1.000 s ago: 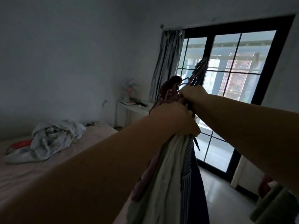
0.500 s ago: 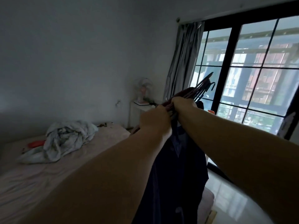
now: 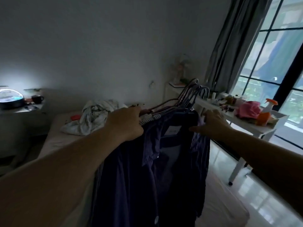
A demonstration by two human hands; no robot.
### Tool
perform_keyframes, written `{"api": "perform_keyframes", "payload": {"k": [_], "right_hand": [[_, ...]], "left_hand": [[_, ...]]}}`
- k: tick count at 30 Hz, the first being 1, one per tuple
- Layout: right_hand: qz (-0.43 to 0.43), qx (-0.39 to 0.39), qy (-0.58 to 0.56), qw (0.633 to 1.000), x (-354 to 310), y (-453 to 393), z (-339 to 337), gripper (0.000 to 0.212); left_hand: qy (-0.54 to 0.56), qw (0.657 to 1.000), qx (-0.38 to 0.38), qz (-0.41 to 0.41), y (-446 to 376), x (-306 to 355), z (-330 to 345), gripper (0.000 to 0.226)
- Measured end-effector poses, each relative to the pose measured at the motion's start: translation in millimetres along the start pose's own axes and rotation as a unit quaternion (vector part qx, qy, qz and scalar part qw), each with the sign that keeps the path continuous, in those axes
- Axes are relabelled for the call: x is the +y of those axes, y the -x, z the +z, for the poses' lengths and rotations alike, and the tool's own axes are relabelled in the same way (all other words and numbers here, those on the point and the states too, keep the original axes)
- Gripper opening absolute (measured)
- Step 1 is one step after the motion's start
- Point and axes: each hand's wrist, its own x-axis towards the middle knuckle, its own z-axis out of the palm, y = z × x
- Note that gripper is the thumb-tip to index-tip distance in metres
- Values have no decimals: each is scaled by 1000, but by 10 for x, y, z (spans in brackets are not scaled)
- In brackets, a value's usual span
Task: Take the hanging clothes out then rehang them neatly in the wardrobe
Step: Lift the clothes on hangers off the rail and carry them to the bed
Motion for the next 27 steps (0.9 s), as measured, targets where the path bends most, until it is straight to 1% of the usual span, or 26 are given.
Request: {"api": "perform_keyframes", "payload": {"k": [1, 2, 3, 6, 8, 9, 10, 12, 14, 15, 17, 19, 22, 23, 25, 27], "right_hand": [[-13, 17, 3, 1000, 31, -121, 1, 84], [-38, 14, -14, 999, 26, -230, -1, 92], [-77, 2, -24, 997, 5, -330, -5, 92], [-231, -31, -39, 972, -201, -513, -39, 73], [-268, -74, -101, 955, -299, -567, -39, 58], [-291, -86, -107, 947, -319, -591, -32, 56], [-306, -73, -112, 943, -365, -603, -17, 54], [-335, -31, -82, 938, -484, -617, 9, 49], [-334, -15, -47, 941, -651, -595, -42, 47], [-320, -11, -27, 947, -737, -613, -61, 45], [-302, -6, -4, 953, -955, -625, -166, 42], [-312, -1, -6, 950, -1191, -627, -327, 43], [-320, 43, 12, 946, -1604, -579, -698, 24], [-312, 55, 10, 948, -1760, -540, -840, 23], [-291, 90, 8, 953, -2117, -444, -1125, 29], [-286, 114, 1, 952, -2508, -349, -1378, 35]], "left_hand": [[-9, 1000, 5, -5, -15, -35, -12, 47], [-17, 1000, 9, -7, -16, -67, -33, 46], [-20, 1000, 11, -7, -14, -106, -53, 45], [-13, 1000, 15, -5, 23, -225, -124, 51], [-21, 1000, 12, -12, 37, -327, -156, 59], [-22, 1000, 11, -15, 36, -395, -167, 61], [-20, 1000, 7, -17, 36, -465, -180, 62], [-11, 1000, 1, -25, 23, -623, -221, 63], [7, 999, 5, -34, -10, -779, -272, 63], [21, 999, 12, -36, -39, -857, -307, 61], [44, 998, 26, -38, -106, -1018, -402, 51], [55, 997, 49, -33, -195, -1185, -550, 42], [55, 994, 93, -25, -349, -1447, -925, 42], [51, 993, 108, -22, -397, -1537, -1097, 42], [38, 989, 140, -13, -471, -1730, -1470, 42], [15, 985, 170, -20, -492, -1931, -1861, 48]]}}
